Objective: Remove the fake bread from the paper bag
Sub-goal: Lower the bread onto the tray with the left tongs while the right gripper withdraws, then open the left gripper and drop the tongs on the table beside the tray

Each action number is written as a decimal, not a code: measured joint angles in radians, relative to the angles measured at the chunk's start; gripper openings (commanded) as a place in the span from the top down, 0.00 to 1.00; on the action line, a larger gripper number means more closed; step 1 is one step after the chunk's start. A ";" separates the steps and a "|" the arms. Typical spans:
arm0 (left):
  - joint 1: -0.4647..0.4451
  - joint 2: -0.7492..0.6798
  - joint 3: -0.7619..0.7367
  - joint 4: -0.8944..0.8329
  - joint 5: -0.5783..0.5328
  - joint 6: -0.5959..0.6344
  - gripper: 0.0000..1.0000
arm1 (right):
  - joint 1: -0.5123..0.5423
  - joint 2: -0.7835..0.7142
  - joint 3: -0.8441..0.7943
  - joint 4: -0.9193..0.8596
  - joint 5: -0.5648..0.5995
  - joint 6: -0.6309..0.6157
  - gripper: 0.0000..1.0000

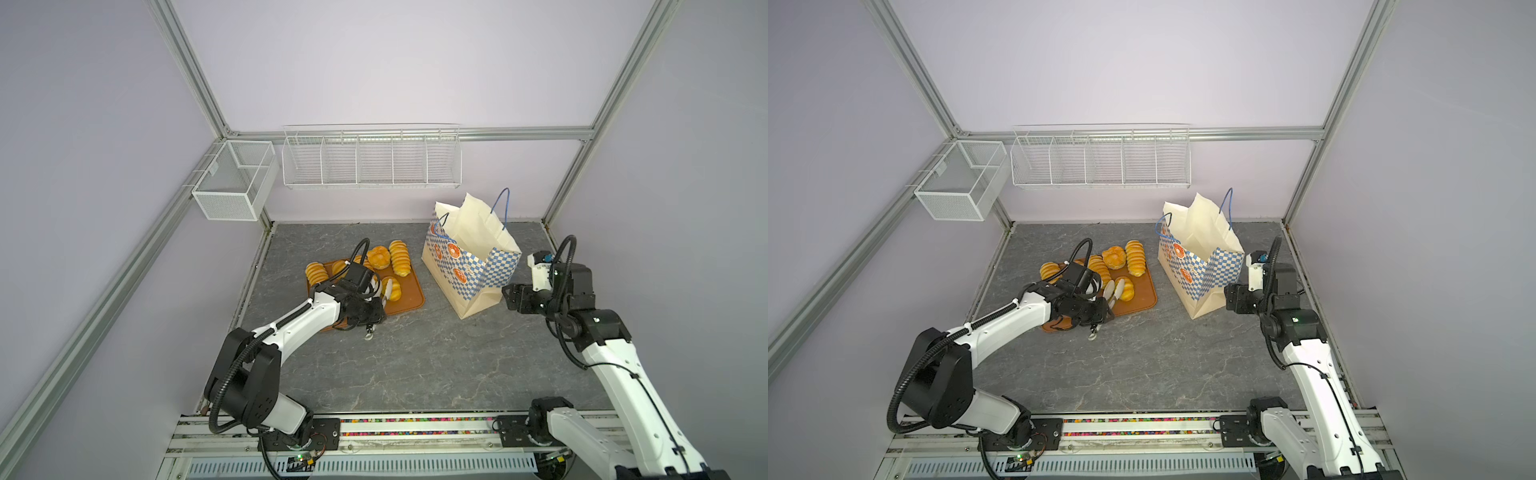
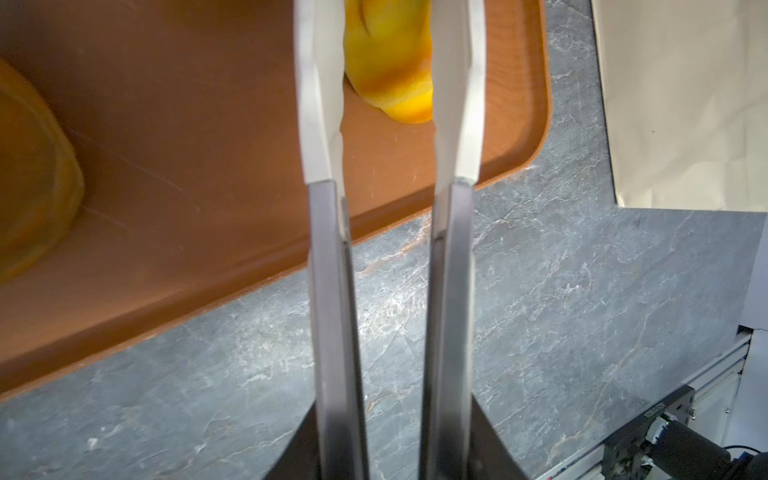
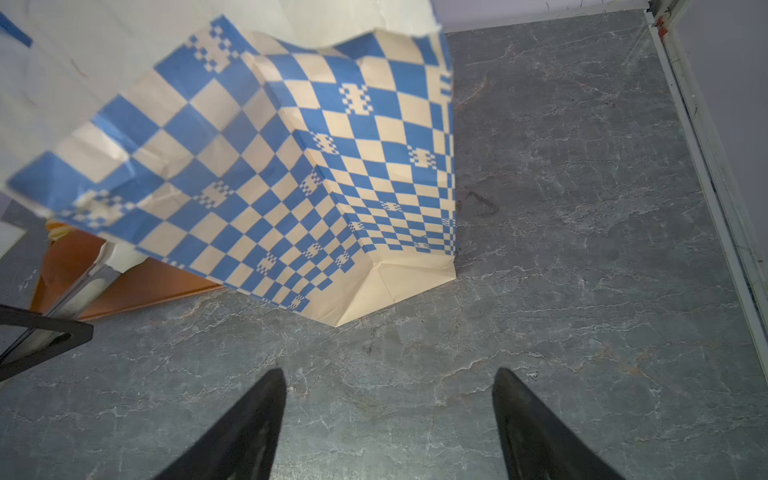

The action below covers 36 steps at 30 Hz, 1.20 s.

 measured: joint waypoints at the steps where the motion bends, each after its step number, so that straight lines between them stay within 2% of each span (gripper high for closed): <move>1: 0.000 0.000 0.003 -0.004 -0.001 0.000 0.61 | 0.000 0.000 -0.001 0.003 -0.001 0.000 0.20; 8: 0.000 -0.019 0.053 -0.053 -0.015 0.022 0.61 | 0.000 0.004 -0.011 0.024 0.000 -0.002 0.20; 17: 0.000 -0.099 0.137 -0.139 -0.082 0.069 0.67 | 0.000 -0.006 -0.014 0.031 0.023 -0.016 0.20; 26: -0.008 -0.159 0.143 -0.142 -0.054 0.086 0.75 | 0.000 -0.051 -0.076 0.056 0.049 -0.008 0.20; 29: -0.054 -0.166 0.143 -0.129 -0.056 0.086 0.75 | 0.000 -0.072 -0.100 0.060 0.068 -0.003 0.20; 36: -0.229 -0.126 0.143 -0.045 -0.060 0.094 0.78 | 0.000 -0.111 -0.134 0.074 0.099 0.014 0.19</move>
